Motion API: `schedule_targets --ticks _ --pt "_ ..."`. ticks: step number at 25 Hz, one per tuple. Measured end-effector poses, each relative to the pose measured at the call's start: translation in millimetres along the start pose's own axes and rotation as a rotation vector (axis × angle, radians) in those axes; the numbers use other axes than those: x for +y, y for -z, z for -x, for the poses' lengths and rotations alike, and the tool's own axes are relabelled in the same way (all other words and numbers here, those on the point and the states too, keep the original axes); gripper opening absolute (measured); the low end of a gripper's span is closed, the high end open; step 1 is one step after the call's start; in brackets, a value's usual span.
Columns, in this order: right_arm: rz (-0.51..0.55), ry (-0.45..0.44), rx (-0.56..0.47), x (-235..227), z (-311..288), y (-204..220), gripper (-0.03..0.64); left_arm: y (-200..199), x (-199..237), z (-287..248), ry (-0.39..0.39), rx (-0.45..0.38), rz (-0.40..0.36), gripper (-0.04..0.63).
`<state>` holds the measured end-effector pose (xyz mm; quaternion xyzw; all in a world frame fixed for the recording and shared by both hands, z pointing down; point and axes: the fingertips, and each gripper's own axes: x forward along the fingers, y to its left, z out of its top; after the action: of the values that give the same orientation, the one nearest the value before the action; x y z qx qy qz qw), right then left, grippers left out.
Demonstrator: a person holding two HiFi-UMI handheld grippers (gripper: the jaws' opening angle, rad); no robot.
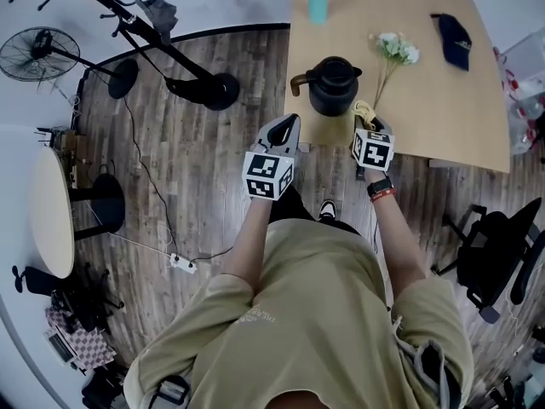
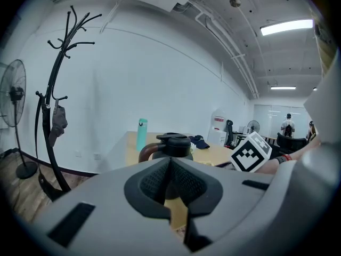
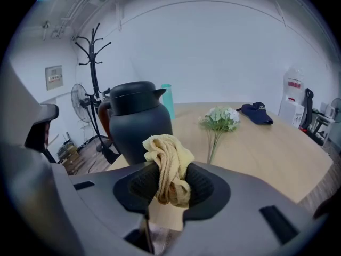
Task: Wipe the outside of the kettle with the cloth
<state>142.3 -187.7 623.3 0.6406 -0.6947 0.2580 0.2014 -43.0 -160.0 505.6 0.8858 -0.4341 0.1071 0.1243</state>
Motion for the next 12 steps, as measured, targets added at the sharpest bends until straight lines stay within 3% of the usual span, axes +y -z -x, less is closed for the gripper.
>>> schedule_targets --ticks 7,12 --pt "-0.059 -0.12 0.023 71 13 22 0.14 -7 15 8 -0.005 -0.018 -0.007 0.021" --pt "-0.091 -0.146 0.016 114 -4 13 0.14 -11 30 13 -0.014 -0.022 -0.009 0.021"
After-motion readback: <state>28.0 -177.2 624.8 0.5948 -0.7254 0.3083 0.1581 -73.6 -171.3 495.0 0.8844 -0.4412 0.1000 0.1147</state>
